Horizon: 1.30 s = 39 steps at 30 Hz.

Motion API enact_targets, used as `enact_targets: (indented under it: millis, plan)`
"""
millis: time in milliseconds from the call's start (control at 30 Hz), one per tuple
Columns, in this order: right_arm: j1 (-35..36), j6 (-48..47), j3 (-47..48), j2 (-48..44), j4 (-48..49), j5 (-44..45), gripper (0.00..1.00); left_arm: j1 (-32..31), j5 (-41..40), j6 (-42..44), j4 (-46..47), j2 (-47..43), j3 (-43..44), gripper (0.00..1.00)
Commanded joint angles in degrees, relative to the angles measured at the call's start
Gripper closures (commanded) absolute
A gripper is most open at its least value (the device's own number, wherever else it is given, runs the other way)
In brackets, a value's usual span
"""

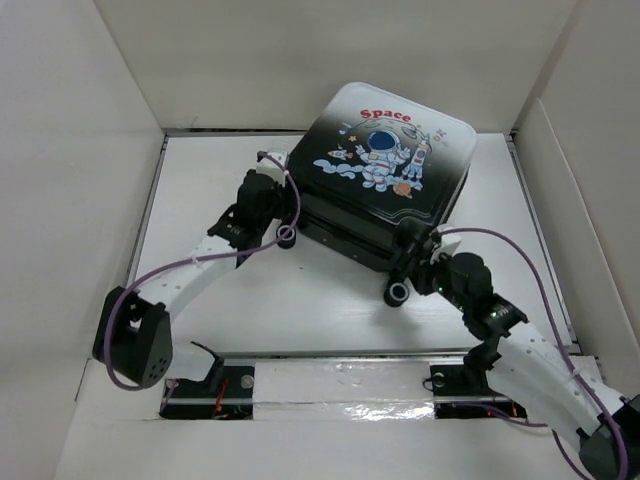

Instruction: Pack the luggage

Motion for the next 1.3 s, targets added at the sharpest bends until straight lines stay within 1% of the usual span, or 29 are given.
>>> enact_targets:
  millis: [0,33,67,167,200,233,267,300,333,400,433,500,533,567,600,633,667,700,733,767,800,833,867,900,967,1000,1100,1133,1267]
  plan:
    - [-6.7,-4.2,9.6,-1.3,12.9,-6.1,1.00,-11.8,9.3,-14.7,-3.4,-5.2,-8.2,1.00]
    - [-8.4,-4.9,10.3,-1.5,11.7,-7.6,1.00,-15.0,7.5,-15.7,-2.0,-7.6,-9.6,1.00]
    - [-11.9,-6.2,12.6,-0.9,10.4,-9.6,1.00,-16.7,7.5,-18.1,-0.9,-8.8,-12.8,1.00]
    - [-17.3,-6.6,15.4,3.1,10.3,-15.1,1.00,-23.0,7.5,-23.0,3.8,-13.2,-18.0,1.00]
    - [-19.5,-6.0,15.1,4.1,10.9,-17.1,1.00,-24.3,7.8,-24.2,5.4,-13.9,-19.1,1.00]
    - [-19.6,-4.9,13.8,4.6,14.5,-20.3,1.00,-26.3,8.2,-25.4,7.9,-14.7,-19.8,1.00]
    - [-19.6,-2.0,12.0,5.2,17.1,-21.2,1.00,-27.0,8.4,-26.6,9.7,-14.9,-21.1,1.00]
    - [-19.6,-0.3,7.2,5.9,20.0,-21.5,1.00,-27.5,10.2,-28.3,11.8,-15.1,-21.4,1.00]
    - [-16.4,1.6,4.6,6.3,26.2,-20.3,1.00,-27.5,10.8,-29.0,14.5,-15.2,-21.4,1.00]
    - [-12.1,6.2,-3.0,7.5,33.3,-17.3,1.00,-27.5,13.3,-30.1,17.6,-15.2,-20.8,1.00]
    - [-7.7,7.2,-4.8,7.9,38.2,-12.4,1.00,-27.5,13.8,-30.1,18.6,-14.9,-20.1,1.00]
    - [-4.2,9.0,-6.9,8.3,41.0,-8.0,1.00,-27.5,15.1,-30.6,20.3,-14.9,-18.3,1.00]
    - [-2.4,9.9,-9.1,7.1,42.9,-2.4,1.00,-27.5,15.9,-31.3,23.0,-15.2,-18.0,1.00]
    - [2.2,10.8,-10.7,6.2,44.7,1.3,1.00,-27.5,17.3,-31.9,24.0,-15.4,-17.3,1.00]
    - [4.6,11.1,-12.0,5.4,46.1,4.7,1.00,-27.5,17.6,-32.6,25.1,-15.6,-17.1,1.00]
    - [6.9,10.9,-13.1,4.6,46.5,12.2,1.00,-27.5,18.3,-34.1,28.0,-16.1,-17.0,1.00]
    - [11.2,10.5,-13.5,4.0,47.0,16.0,1.00,-27.5,18.5,-34.9,29.2,-16.4,-16.9,1.00]
    - [12.6,8.7,-13.4,4.2,47.6,18.6,1.00,-27.5,18.6,-35.3,30.7,-16.5,-16.6,1.00]
    - [13.1,7.9,-12.4,4.9,45.7,19.5,1.00,-27.5,19.2,-35.5,31.4,-15.9,-16.2,1.00]
    - [13.1,6.8,-8.7,7.9,44.3,18.0,1.00,-27.5,19.8,-35.6,31.4,-15.5,-14.6,1.00]
    - [13.1,5.3,-7.1,9.7,43.8,16.4,1.00,-27.5,20.1,-35.5,31.5,-15.0,-14.0,1.00]
    - [14.2,5.1,-5.8,11.7,45.2,13.2,1.00,-27.5,20.7,-35.5,31.8,-14.5,-13.5,1.00]
    - [15.0,4.8,-3.8,13.6,46.0,12.0,1.00,-27.5,20.8,-35.7,32.0,-14.4,-13.2,1.00]
    - [17.2,4.6,-2.7,17.4,46.6,11.4,1.00,-27.5,20.9,-36.3,32.4,-14.6,-13.2,1.00]
    - [19.9,4.1,-0.3,21.1,47.3,11.4,1.00,-27.5,21.2,-36.4,32.9,-14.9,-12.2,1.00]
    - [20.9,3.9,2.5,24.9,47.3,11.0,1.00,-27.5,21.4,-36.5,32.8,-14.9,-11.6,1.00]
    - [25.9,3.5,8.7,30.5,47.4,8.3,1.00,-27.5,22.8,-36.8,31.7,-14.8,-8.7,1.00]
    - [28.5,3.4,10.2,33.7,47.8,7.3,1.00,-27.5,23.0,-37.1,32.1,-15.1,-8.4,1.00]
    - [31.8,3.2,15.8,40.7,50.2,4.1,1.00,-27.0,25.5,-40.6,32.9,-15.5,-7.7,1.00]
